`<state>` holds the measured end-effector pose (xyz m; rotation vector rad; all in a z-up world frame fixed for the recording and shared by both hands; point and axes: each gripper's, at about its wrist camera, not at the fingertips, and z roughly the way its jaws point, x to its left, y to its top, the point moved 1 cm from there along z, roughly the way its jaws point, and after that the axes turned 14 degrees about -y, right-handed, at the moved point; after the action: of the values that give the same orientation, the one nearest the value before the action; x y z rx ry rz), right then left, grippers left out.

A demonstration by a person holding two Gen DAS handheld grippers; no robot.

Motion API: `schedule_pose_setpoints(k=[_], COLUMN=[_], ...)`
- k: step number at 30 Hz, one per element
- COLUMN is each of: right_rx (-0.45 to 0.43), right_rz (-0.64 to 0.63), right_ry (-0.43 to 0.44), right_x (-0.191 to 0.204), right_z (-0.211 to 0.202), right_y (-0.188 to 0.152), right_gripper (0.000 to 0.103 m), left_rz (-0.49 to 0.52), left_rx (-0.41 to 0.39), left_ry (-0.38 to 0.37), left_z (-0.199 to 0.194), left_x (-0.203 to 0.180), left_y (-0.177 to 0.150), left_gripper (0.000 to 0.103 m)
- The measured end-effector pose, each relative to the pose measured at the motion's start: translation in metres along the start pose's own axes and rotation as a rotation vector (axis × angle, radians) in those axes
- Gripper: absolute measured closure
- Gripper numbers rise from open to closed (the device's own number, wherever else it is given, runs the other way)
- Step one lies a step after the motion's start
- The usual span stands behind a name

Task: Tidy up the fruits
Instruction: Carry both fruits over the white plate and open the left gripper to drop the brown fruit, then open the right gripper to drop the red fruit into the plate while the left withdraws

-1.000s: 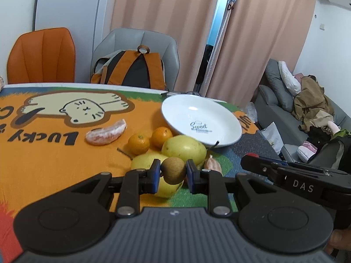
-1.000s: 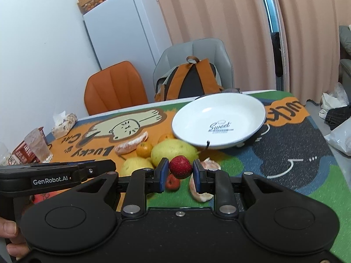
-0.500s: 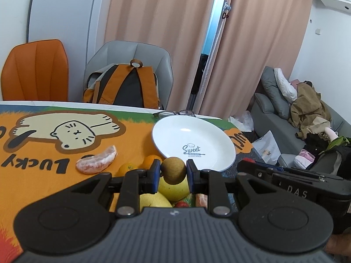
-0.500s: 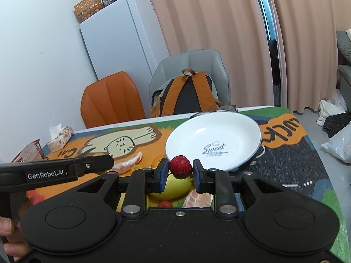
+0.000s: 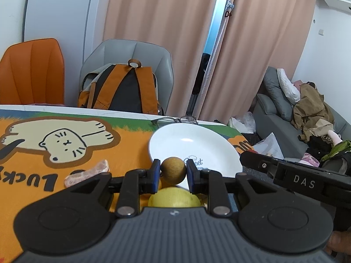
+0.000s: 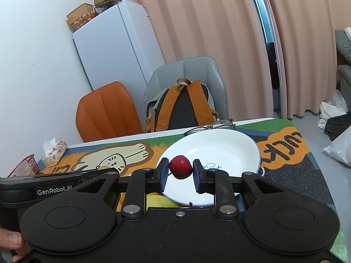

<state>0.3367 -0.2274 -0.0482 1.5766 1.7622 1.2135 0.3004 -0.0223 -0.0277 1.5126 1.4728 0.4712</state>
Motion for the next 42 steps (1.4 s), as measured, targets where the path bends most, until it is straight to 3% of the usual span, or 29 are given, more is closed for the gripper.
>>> schedule_pose_setpoints(k=[16, 27, 33, 42], right_rx=[0.036, 0.075, 0.097, 0.109], right_rz=[0.017, 0.034, 0.033, 0.049], right_ry=[0.008, -0.021, -0.028, -0.044], right_x=[-0.009, -0.029, -0.030, -0.027], right_z=[0.056, 0.075, 0.081, 0.081], right_y=[0.010, 0.000, -0.007, -0.007], right_gripper=[0.078, 0.078, 0.078, 0.077], left_rz=[-0.009, -0.034, -0.044, -0.045], left_rx=[0.042, 0.124, 0.151, 0.107], left_ry=[0.014, 0.007, 0.038, 0.064], left_z=[0.062, 0.105, 0.114, 0.088], left_x=[0.014, 0.018, 0.021, 0.024], left_y=[0.028, 0.014, 0.011, 0.014], left_gripper=[0.079, 0.079, 0.076, 0.075])
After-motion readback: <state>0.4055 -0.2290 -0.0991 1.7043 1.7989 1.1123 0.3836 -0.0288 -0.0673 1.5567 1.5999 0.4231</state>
